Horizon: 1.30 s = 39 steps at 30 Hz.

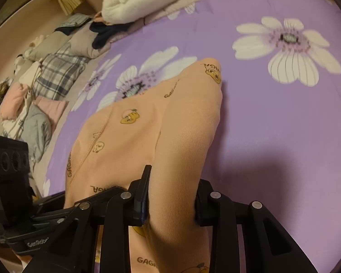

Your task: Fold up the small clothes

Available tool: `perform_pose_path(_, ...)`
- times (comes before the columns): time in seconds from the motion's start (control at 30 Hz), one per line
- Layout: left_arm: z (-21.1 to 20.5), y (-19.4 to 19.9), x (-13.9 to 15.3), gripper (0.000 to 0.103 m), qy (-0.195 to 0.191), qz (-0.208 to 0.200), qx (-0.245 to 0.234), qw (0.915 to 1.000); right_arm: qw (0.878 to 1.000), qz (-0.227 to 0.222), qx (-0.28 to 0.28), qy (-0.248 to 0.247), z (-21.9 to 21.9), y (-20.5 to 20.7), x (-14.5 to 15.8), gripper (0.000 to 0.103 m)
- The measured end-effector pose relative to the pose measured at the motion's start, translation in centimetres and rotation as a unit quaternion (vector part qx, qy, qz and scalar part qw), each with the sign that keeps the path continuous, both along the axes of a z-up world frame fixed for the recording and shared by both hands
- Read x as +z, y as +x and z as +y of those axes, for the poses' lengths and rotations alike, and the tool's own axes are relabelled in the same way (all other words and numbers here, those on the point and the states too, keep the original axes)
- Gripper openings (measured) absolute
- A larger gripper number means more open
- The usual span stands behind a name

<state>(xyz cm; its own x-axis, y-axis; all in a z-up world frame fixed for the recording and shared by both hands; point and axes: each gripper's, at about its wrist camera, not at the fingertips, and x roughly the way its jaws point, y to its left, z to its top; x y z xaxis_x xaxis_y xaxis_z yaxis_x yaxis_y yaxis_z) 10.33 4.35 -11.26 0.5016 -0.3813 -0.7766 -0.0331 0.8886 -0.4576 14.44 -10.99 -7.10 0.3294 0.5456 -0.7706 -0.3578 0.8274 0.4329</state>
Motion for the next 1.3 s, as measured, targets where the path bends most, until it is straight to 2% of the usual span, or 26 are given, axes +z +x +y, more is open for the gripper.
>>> perform_pose_path(0.37,-2.3,-1.4,6.2,0.035,0.024,-0.069,-0.021,0.9971,0.997,-0.072,-0.014,0.006,-2.0,-1.5,5.7,0.032)
perform_pose_path(0.67,-4.3,-1.2,8.2,0.035,0.016,-0.101,-0.044,0.9938,0.993,-0.107,-0.039,-0.001,-4.3,-2.1,7.8,0.032)
perform_pose_path(0.93,-6.5,0.1,7.8,0.035,0.009,-0.103,-0.064,0.9926,0.992,-0.106,-0.067,-0.008,-6.2,-1.5,7.4,0.032)
perform_pose_path(1.3,-7.0,3.1,3.4,0.035,0.013,-0.066,-0.055,0.9962,0.995,-0.064,-0.077,-0.01,-6.8,0.4,3.4,0.032)
